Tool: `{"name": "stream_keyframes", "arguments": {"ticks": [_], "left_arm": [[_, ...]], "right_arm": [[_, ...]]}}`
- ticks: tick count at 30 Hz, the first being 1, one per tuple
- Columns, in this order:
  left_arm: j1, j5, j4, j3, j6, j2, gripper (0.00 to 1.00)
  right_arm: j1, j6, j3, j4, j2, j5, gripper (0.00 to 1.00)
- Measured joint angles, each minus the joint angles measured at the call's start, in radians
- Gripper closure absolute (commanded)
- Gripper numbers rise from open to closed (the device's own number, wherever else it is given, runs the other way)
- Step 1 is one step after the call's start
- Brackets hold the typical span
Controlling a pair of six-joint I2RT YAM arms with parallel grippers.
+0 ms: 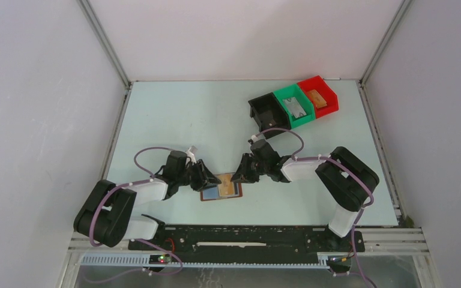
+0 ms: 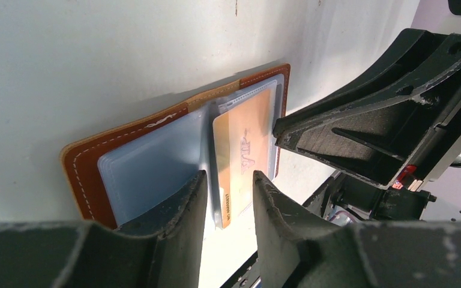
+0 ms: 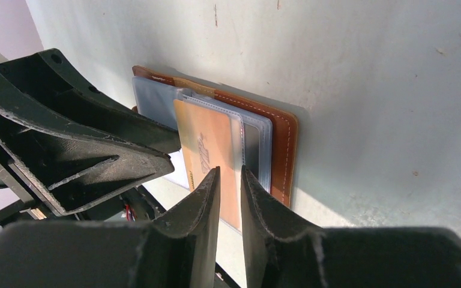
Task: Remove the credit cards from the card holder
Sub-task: Remove the credit card from the card holder.
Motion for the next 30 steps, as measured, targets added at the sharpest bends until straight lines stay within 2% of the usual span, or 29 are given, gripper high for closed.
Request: {"name": "stream_keyframes", "arguments": {"ticks": [30], "left_arm": [[0.000,0.000,0.004,-0.008,0.000,0.000,0.63]], "right_arm": [[0.014,-0.001,0.004,-0.006,-0.014,0.020,0.73]]}}
